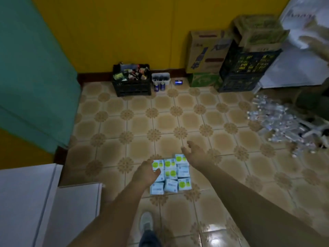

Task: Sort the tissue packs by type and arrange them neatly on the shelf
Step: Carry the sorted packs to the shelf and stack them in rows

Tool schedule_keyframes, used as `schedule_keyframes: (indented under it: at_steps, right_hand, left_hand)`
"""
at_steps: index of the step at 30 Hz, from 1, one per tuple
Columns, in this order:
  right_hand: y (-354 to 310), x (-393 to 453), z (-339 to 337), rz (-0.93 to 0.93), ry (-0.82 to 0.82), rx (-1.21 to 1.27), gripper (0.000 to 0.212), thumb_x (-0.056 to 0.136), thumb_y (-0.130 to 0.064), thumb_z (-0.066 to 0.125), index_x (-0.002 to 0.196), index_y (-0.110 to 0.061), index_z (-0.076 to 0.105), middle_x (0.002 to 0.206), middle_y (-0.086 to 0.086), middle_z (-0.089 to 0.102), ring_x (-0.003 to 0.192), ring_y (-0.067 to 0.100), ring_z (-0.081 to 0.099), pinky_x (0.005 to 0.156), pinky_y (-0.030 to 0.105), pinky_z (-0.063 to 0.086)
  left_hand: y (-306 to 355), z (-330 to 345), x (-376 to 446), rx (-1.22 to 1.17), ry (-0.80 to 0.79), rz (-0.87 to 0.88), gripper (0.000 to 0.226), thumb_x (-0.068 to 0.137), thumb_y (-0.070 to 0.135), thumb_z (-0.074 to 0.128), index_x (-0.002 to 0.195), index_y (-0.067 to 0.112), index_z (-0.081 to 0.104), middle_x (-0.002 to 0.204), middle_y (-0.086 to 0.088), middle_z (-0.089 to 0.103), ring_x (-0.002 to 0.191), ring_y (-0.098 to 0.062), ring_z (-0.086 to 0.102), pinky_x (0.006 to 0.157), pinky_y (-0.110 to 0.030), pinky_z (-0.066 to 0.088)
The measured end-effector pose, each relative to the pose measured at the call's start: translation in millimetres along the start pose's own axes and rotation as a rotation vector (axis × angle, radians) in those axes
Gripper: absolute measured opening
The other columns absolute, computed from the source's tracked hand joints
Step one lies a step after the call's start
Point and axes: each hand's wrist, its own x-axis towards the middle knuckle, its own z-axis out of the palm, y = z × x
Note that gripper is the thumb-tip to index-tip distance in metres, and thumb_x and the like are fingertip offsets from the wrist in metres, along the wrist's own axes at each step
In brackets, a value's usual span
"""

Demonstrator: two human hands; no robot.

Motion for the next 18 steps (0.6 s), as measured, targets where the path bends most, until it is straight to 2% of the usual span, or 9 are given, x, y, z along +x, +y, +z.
schedule_keyframes:
  at_steps: [3,6,11,14,16,18]
  right_hand:
    - [13,52,52,0.002,-0.077,-0.07,0.064,0.101,-0.048,0.042,0.155,-0.018,0.023,0.157,0.006,0.032,0.136,0.027,0.041,0.108,0.039,0.037]
    - [53,104,121,0.028,-0.174,-0.085,0.065,0.101,-0.046,0.043,0.155,-0.018,0.022,0.159,0.004,0.028,0.141,0.025,0.036,0.108,0.035,0.034]
    - [143,187,258,0.153,-0.31,-0.023,0.06,0.101,-0.041,0.047,0.153,-0.018,0.029,0.153,0.007,0.04,0.135,0.024,0.045,0.106,0.033,0.041]
    - [203,245,345,0.22,-0.346,-0.024,0.058,0.103,-0.039,0.043,0.152,-0.01,0.03,0.152,0.01,0.041,0.136,0.025,0.043,0.107,0.031,0.036]
    - [241,285,399,0.271,-0.348,0.007,0.051,0.104,-0.035,0.04,0.146,-0.007,0.037,0.144,0.015,0.048,0.132,0.029,0.047,0.103,0.032,0.037]
    - [275,321,448,0.331,-0.342,0.082,0.044,0.104,-0.031,0.04,0.14,-0.007,0.045,0.136,0.018,0.054,0.125,0.033,0.051,0.097,0.033,0.041]
  left_hand:
    - [-42,26,52,0.013,-0.059,-0.053,0.059,0.096,0.038,0.056,0.145,0.011,0.039,0.14,-0.016,0.049,0.125,-0.029,0.053,0.099,-0.035,0.045]
    - [-99,77,106,-0.017,-0.094,-0.133,0.056,0.097,0.037,0.056,0.143,0.009,0.04,0.136,-0.015,0.05,0.122,-0.029,0.054,0.097,-0.033,0.046]
    - [-203,193,200,-0.1,-0.124,-0.288,0.064,0.095,0.043,0.057,0.147,0.011,0.036,0.139,-0.012,0.05,0.126,-0.025,0.053,0.1,-0.031,0.045]
    - [-263,274,254,-0.238,-0.147,-0.378,0.066,0.094,0.045,0.058,0.147,0.011,0.037,0.144,-0.013,0.048,0.128,-0.025,0.053,0.103,-0.032,0.045]
    - [-302,328,294,-0.359,-0.136,-0.439,0.068,0.095,0.049,0.057,0.146,0.009,0.038,0.144,-0.014,0.051,0.127,-0.025,0.054,0.098,-0.027,0.045]
    - [-335,374,334,-0.455,-0.126,-0.508,0.07,0.096,0.05,0.054,0.148,0.006,0.036,0.144,-0.014,0.052,0.125,-0.025,0.056,0.087,-0.021,0.04]
